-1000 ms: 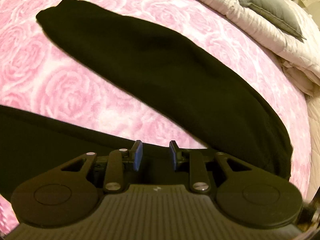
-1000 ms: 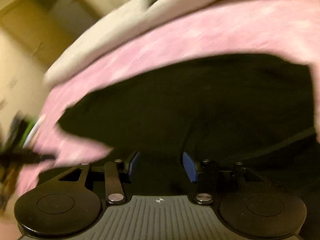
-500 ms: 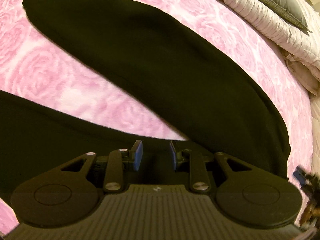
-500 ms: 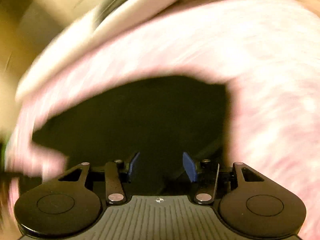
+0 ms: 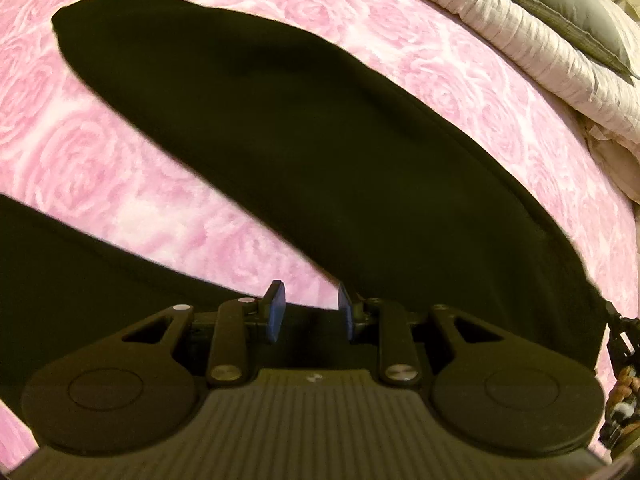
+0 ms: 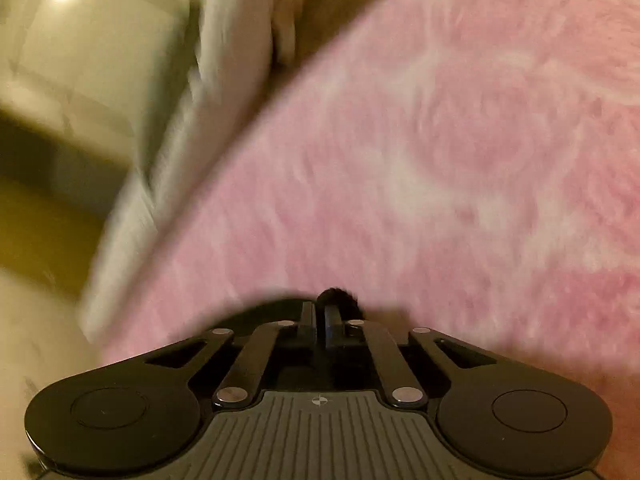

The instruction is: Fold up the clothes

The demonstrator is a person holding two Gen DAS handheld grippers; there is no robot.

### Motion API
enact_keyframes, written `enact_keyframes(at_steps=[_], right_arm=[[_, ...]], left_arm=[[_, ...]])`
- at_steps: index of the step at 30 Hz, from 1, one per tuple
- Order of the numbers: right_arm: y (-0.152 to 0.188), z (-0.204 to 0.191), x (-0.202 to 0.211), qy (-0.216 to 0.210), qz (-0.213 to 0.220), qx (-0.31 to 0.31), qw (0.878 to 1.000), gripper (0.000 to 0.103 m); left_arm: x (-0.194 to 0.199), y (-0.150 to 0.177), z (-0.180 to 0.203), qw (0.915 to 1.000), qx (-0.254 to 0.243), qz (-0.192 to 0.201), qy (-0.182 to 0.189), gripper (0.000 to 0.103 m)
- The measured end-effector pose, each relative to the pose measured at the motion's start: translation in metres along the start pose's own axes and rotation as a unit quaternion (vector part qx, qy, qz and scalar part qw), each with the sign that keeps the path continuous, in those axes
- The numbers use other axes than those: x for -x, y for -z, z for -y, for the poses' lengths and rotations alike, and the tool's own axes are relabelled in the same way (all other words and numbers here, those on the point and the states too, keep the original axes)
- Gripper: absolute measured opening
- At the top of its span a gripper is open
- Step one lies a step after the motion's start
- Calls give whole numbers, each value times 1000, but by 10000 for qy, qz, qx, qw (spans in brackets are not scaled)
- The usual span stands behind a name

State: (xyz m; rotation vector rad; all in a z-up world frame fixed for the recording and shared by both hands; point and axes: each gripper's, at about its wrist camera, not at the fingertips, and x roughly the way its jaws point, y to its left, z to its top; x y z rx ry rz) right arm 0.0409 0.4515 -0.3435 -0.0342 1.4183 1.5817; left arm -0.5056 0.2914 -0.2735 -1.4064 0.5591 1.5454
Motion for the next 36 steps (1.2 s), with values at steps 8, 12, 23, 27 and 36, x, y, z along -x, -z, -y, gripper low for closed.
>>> enact_keyframes(at_steps=[8, 12, 23, 27, 36], right_arm=[[1, 23, -1, 1047, 36, -725, 9918, 16], [-6, 5, 17, 2085, 213, -371, 9771, 37], [50, -77, 19, 2510, 35, 685, 9656, 38], [81, -110, 1, 2461, 104, 641, 9671, 38], [136, -165, -31, 2633, -142, 786, 9614, 38]], left_arm=[[-4, -17, -18, 9992, 172, 328, -129, 24], [1, -38, -49, 9970, 395, 586, -312, 25], [3, -133, -185, 9803, 1173, 1357, -832, 32], [-10, -168, -244, 9671, 1837, 1547, -840, 33], [-12, -201, -275, 9518, 1745, 2508, -249, 5]])
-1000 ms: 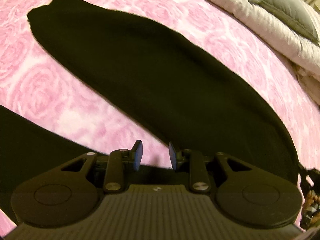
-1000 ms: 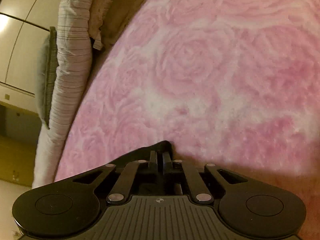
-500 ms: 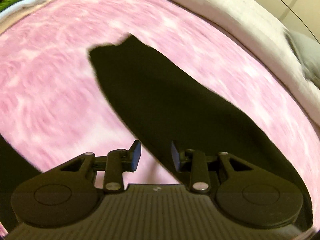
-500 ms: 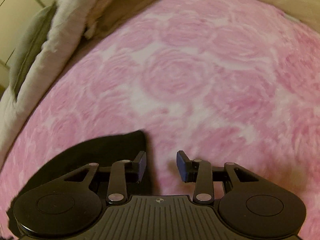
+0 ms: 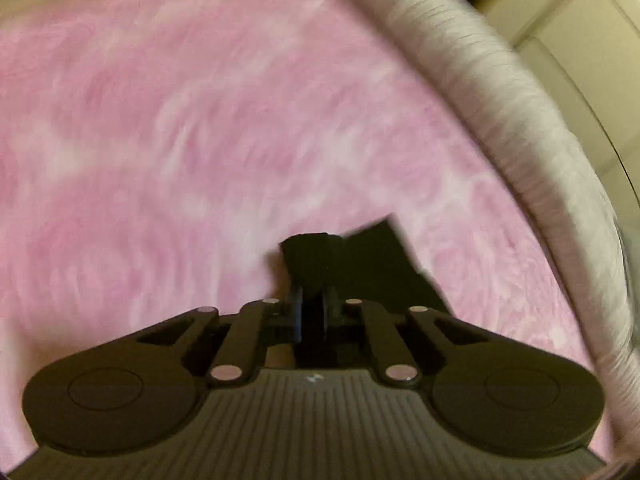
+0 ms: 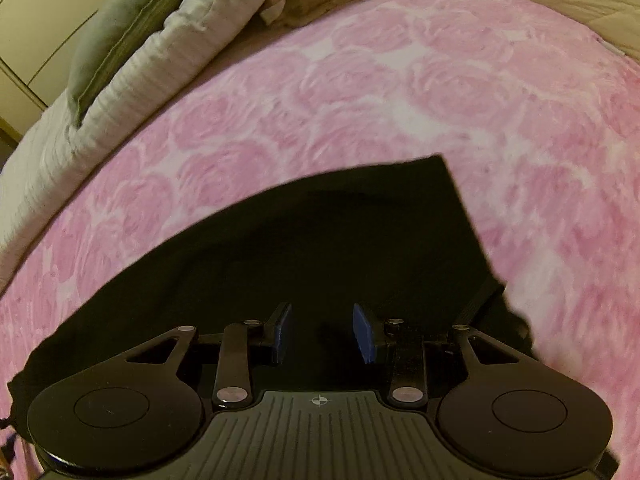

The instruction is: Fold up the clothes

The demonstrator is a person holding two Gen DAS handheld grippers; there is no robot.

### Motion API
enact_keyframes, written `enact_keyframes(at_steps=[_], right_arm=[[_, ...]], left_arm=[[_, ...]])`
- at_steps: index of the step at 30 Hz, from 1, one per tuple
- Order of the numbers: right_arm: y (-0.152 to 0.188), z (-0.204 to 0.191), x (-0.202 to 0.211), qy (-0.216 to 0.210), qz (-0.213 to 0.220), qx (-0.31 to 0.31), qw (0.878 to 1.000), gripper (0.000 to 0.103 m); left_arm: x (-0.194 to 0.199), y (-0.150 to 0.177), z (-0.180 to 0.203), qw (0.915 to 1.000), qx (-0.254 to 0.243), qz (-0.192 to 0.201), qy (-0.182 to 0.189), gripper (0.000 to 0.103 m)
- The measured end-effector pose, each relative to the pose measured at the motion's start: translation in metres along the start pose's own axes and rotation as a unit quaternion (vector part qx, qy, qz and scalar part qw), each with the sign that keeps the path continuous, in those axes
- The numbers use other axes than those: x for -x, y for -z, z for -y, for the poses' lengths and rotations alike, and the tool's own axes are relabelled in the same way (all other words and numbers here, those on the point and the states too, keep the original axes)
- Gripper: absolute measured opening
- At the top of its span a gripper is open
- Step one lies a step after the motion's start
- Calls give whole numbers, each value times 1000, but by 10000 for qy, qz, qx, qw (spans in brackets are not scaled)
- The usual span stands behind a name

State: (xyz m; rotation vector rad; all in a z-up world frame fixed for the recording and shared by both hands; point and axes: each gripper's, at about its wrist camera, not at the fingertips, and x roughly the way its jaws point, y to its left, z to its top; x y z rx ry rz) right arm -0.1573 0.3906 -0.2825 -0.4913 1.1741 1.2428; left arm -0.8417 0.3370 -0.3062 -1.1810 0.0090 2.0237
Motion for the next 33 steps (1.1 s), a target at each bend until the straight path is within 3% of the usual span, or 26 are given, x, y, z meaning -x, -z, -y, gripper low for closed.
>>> enact_keyframes(at_steps=[1, 2, 3, 4, 5, 8, 10, 13, 15, 17, 18, 20, 22, 25, 28, 29, 33], right_arm=[[3, -4, 1, 27, -15, -7, 10000, 38], [6, -9, 2, 43, -20, -8, 10000, 38], [8, -12, 3, 51, -17, -7, 10000, 38], [10, -16, 3, 55, -22, -7, 10000, 38], [11, -19, 1, 64, -44, -12, 10000, 38], [17, -29, -1, 78, -97, -14, 9999, 38], [22, -35, -1, 80, -122, -9, 9999, 38], [28, -34, 12, 68, -47, 10, 10000, 38], [34, -24, 26, 182, 3, -45, 9998, 38], [41, -6, 42, 381, 57, -231, 9990, 38], [46, 4, 50, 468, 93, -341, 9983, 38], [57, 22, 66, 636, 120, -500, 9967, 38], [72, 35, 78, 849, 73, -436, 9954, 38], [98, 37, 86, 1303, -45, 222, 9912, 38], [129, 37, 80, 1679, -80, 1049, 9802, 38], [139, 44, 75, 1675, -194, 1104, 9795, 38], [177, 78, 62, 1521, -572, 994, 9817, 41]], left_arm=[[12, -2, 10, 9986, -432, 301, 97, 5], [29, -1, 23, 9914, -1108, 656, 235, 5], [42, 2, 34, 9778, -1850, 951, 255, 6], [45, 7, 39, 9649, -2388, 1075, 177, 6], [39, 10, 36, 9609, -2603, 944, 79, 8], [-12, 8, 4, 9773, -2075, -262, -338, 12], [-20, 8, -6, 9816, -1856, -269, -369, 17], [-11, 5, 0, 9759, -2134, -157, -428, 20], [-1, 0, -2, 9689, -2385, 5, -659, 24], [11, -11, -17, 9626, -2420, 155, -1207, 23], [21, -16, -26, 9648, -2265, 112, -1332, 20], [44, -20, -42, 9739, -1907, -65, -1228, 19], [74, -6, -45, 9774, -1895, -353, -872, 19], [121, 43, -32, 9675, -2357, -876, -270, 20], [162, 102, -30, 9610, -2404, -1354, 202, 20], [172, 121, -31, 9586, -2379, -1542, 260, 21], [190, 178, -51, 9477, -2520, -1939, -270, 21]])
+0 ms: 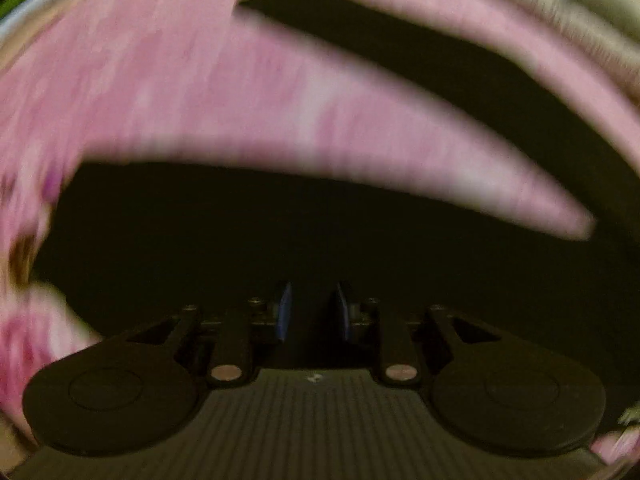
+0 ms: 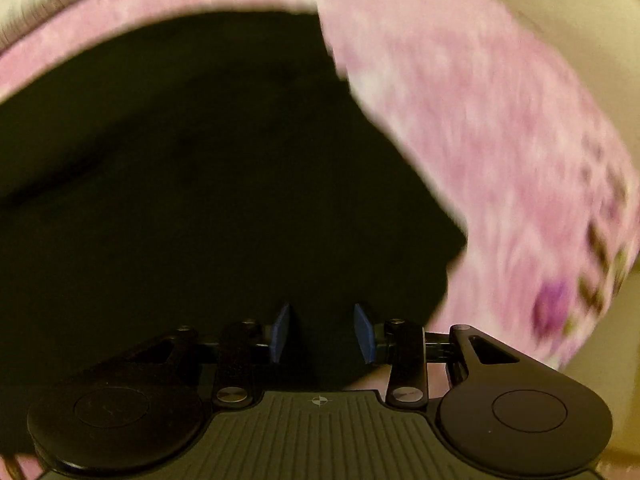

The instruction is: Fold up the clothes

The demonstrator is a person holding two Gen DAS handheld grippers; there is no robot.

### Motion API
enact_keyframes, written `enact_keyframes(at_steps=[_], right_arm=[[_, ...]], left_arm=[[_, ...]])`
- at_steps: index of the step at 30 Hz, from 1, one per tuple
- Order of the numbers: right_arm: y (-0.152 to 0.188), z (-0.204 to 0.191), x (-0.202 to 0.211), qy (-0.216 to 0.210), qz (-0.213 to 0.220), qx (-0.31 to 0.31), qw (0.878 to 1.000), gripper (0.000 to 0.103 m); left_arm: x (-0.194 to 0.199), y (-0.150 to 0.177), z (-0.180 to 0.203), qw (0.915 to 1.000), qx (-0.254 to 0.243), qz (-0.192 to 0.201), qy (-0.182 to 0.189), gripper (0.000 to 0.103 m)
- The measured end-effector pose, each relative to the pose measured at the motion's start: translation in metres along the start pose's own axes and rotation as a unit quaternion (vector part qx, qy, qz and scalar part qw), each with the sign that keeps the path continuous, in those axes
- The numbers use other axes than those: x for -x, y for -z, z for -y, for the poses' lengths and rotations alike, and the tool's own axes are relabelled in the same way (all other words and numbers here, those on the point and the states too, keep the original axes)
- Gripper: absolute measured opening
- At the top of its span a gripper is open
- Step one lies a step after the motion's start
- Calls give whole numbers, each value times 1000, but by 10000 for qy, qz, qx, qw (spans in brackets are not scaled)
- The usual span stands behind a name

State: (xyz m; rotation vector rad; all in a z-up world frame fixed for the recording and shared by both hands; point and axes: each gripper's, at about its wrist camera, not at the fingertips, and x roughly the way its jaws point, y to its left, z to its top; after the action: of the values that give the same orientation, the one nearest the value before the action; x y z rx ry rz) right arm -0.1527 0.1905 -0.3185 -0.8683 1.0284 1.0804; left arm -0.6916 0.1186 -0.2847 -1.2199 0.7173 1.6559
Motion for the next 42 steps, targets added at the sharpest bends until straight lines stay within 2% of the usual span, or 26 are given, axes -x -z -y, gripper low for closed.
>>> enact_keyframes(at_steps=[2, 4, 8, 11, 14, 16, 18, 24, 29, 33, 42], right_arm=[[15, 13, 2, -214, 76, -127, 9997, 46], [22, 23, 2, -342, -173, -84, 9992, 55], [33, 45, 11, -657, -414, -168, 9968, 56], [43, 53, 31, -721, -640, 41, 9953, 56], [51, 58, 70, -1003, -434, 304, 9935, 56], [57, 62, 97, -1236, -275, 377, 9912, 56], [56, 64, 119, -1423, -270, 419, 9886, 56], [47, 47, 180, -1702, 212, 841, 9816, 56], [45, 39, 212, -1928, 487, 992, 9750, 56], [52, 39, 230, -2060, 500, 1011, 9720, 56], [57, 52, 238, -1850, 428, 959, 9771, 56]], left_arm=[[5, 18, -1, 9996, 85, -162, -193, 21], [16, 28, -3, 9986, 253, -320, -346, 21], [56, 52, 11, 9958, 418, -495, -641, 20], [86, 70, 46, 9963, 326, -542, -579, 21], [115, 88, 91, 9974, -7, -671, -262, 23], [139, 96, 117, 9980, -218, -588, -83, 24], [166, 100, 139, 9981, -383, -464, 101, 29], [234, 103, 164, 9987, -441, 112, 243, 36], [271, 122, 158, 9990, -229, 285, 246, 38], [290, 136, 153, 9988, -123, 294, 381, 38], [315, 147, 155, 9976, -295, 473, 416, 41]])
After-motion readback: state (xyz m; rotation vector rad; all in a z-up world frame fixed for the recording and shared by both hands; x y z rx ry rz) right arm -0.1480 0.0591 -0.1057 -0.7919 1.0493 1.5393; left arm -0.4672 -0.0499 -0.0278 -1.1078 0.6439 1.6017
